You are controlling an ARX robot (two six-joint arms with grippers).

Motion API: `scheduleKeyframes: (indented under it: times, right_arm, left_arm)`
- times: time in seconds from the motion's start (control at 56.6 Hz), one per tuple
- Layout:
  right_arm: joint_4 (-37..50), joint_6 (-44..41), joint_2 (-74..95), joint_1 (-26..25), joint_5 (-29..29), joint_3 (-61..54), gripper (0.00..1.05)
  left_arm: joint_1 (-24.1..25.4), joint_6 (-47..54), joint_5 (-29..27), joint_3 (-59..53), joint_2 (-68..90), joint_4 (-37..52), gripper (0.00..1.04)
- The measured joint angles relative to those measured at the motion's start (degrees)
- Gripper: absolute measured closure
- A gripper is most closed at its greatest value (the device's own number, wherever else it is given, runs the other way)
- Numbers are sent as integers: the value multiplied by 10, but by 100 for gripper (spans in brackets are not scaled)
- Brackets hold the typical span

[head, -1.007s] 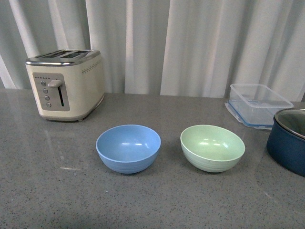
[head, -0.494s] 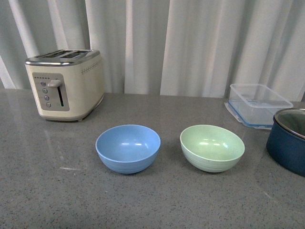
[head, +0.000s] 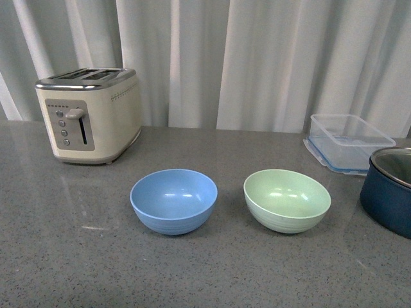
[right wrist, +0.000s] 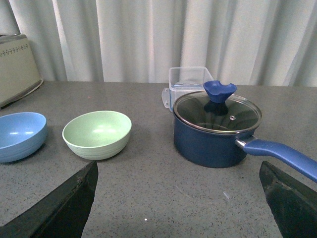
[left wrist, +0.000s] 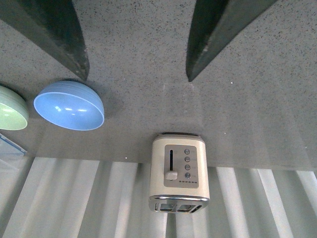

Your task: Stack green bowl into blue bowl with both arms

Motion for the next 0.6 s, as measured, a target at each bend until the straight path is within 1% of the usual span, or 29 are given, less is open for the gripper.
scheduleKeyframes:
  times: [0.035,0.071,0.088,0.124,0.177,0.247,0.512,0.565,0.6]
  right_arm:
    - [0,0,0,0,0,0,10]
    - [0,0,0,0,0,0,10]
    - [0,0,0,0,0,0,10]
    - [0,0,0,0,0,0,10]
    - [0,0,0,0,0,0,10]
    - [0,0,0,0,0,0,10]
    - [-1,-1,0,0,-1,0,10]
    - [-60,-24,26,-8,-29,23,10]
    - [-82,-31,50,-13,-45,37,10]
  left_arm:
    - [0,0,0,0,0,0,36]
    - [0,0,0,0,0,0,27]
    - [0,0,0,0,0,0,26]
    - [0,0,0,0,0,0,19]
    - [0,0,0,0,0,0,5]
    - [0,1,0,0,0,0,8]
    - [0,1,0,0,0,0,7]
    - [0,1,0,0,0,0,7]
    - [0,1,0,0,0,0,7]
